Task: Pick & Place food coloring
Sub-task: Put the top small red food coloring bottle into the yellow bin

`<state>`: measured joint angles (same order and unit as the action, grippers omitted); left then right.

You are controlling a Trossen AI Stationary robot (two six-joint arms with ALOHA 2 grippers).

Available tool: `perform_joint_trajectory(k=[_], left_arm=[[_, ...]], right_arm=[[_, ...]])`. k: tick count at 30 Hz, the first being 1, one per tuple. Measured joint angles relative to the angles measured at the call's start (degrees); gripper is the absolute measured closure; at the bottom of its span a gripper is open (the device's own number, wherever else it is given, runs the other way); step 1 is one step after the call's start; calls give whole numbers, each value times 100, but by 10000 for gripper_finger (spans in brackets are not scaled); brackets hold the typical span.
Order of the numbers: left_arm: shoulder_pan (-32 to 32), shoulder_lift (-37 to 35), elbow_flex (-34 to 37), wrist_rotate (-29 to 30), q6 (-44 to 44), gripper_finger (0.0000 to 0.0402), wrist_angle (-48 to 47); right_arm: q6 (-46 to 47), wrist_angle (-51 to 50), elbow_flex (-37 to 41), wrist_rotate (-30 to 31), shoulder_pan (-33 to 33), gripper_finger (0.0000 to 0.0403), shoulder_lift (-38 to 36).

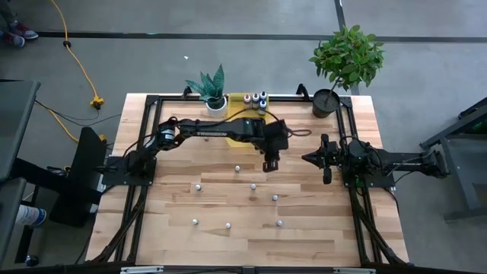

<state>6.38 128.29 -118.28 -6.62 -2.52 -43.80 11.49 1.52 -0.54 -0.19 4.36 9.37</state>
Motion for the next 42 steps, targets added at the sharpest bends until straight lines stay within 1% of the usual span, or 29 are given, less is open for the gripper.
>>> perform_joint_trajectory(k=[4,7,10,13,16,17,19,22,24,26,29,35,38,40,42], left_arm=[[118,-420,237,247,-34,337,-59],[293,-775,622,317,-185,337,-156],[504,-1183,1180,337,-345,337,-208],[734,-1565,1768,339,-490,337,-31],[959,-1790,2211,380,-595,337,296],[1032,-1844,2331,387,-606,337,278],[1151,-1862,2419,454,-598,337,455],[1315,-1859,2455,559,-507,337,454],[1371,-1756,2444,578,-483,337,709],[1432,-1694,2462,500,-490,337,766],[1468,-1590,2444,432,-579,337,1126],[1548,-1484,2457,346,-780,337,1253],[1567,-1391,2436,299,-825,337,1482],[1605,-1313,2458,257,-837,337,1360],[1615,-1179,2446,257,-830,337,1602]], right_arm=[[1,0,2,0,-1,402,0],[0,0,2,0,0,402,0],[0,-2,2,0,0,402,0],[1,-2,1,1,0,402,1],[1,0,2,-1,0,402,-3],[1,0,0,2,-1,402,3],[2,-4,0,-4,-1,402,-3],[0,-4,0,2,0,402,-2],[0,2,0,4,0,402,2],[1,-4,1,5,-1,402,2],[1,-2,1,3,0,402,2],[0,-2,2,2,0,402,2],[0,-2,0,0,-2,402,1],[2,-2,2,2,-2,402,0],[1,-2,0,0,0,402,0]])
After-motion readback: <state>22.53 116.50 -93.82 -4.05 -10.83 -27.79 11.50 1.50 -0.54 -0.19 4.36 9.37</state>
